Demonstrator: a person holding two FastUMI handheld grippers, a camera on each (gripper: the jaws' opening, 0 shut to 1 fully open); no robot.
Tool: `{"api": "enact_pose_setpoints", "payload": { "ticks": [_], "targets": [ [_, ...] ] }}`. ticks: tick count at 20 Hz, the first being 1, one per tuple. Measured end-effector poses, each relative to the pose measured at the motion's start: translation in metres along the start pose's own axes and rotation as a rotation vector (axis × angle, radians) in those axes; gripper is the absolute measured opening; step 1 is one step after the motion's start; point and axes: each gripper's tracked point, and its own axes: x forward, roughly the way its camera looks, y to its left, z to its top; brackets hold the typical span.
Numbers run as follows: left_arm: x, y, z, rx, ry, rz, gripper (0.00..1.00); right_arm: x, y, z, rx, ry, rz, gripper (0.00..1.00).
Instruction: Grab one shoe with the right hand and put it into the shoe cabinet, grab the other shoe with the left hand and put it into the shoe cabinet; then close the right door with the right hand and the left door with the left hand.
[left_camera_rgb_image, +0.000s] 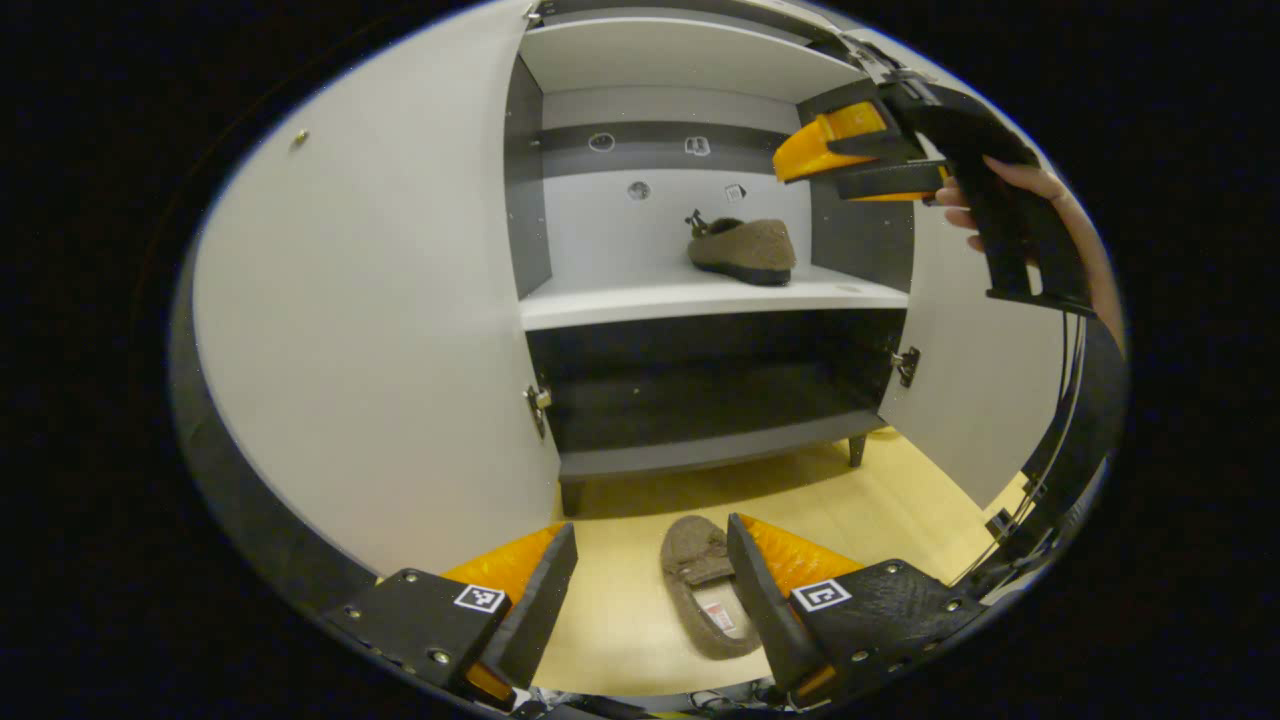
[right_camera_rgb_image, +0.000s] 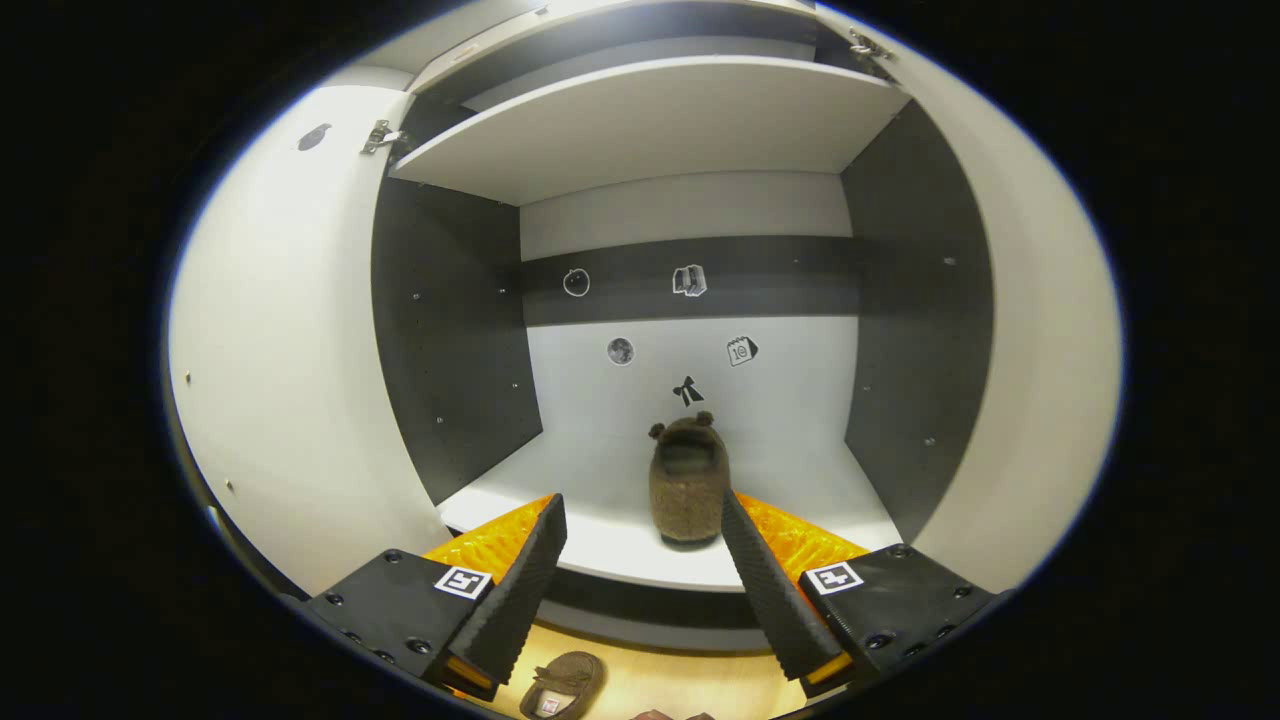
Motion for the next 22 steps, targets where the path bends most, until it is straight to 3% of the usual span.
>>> {"api": "enact_pose_setpoints", "payload": {
  "ticks": [1, 2, 3, 4, 5, 10, 16, 17, 18, 19, 22],
  "targets": [
    [0.011, -0.007, -0.012, -0.018, 0.043, -0.027, 0.94, -0.011, -0.004, -0.008, 0.001, -0.003, -0.015, 0.92],
    [0.021, -0.008, -0.017, -0.038, 0.095, -0.056, 0.87, -0.022, -0.006, -0.016, 0.009, -0.004, -0.027, 0.92],
    [0.028, -0.006, -0.022, -0.052, 0.149, -0.07, 0.88, -0.033, -0.01, -0.024, 0.022, -0.003, -0.039, 0.98],
    [0.037, -0.007, -0.033, -0.056, 0.192, -0.081, 0.88, -0.044, -0.014, -0.031, 0.031, 0.0, -0.055, 0.98],
    [0.041, -0.006, -0.039, -0.051, 0.236, -0.085, 0.88, -0.054, -0.021, -0.039, 0.04, 0.006, -0.078, 0.92],
    [0.05, -0.02, -0.07, 0.035, 0.348, -0.103, 0.91, -0.106, -0.037, -0.074, 0.079, 0.054, -0.153, 0.98],
    [0.057, -0.015, -0.069, -0.005, 0.451, -0.158, 0.88, -0.161, -0.038, -0.092, 0.065, 0.085, -0.222, 0.98],
    [0.058, -0.016, -0.066, 0.002, 0.449, -0.166, 0.94, -0.171, -0.04, -0.094, 0.06, 0.086, -0.239, 0.98],
    [0.059, -0.019, -0.068, 0.005, 0.449, -0.179, 0.94, -0.183, -0.043, -0.096, 0.055, 0.086, -0.261, 0.98],
    [0.059, -0.018, -0.066, 0.003, 0.446, -0.182, 0.88, -0.194, -0.047, -0.098, 0.05, 0.089, -0.285, 0.98],
    [0.071, -0.015, -0.063, -0.015, 0.472, -0.185, 0.54, -0.229, -0.067, -0.105, 0.038, 0.109, -0.396, 0.99]
  ]
}}
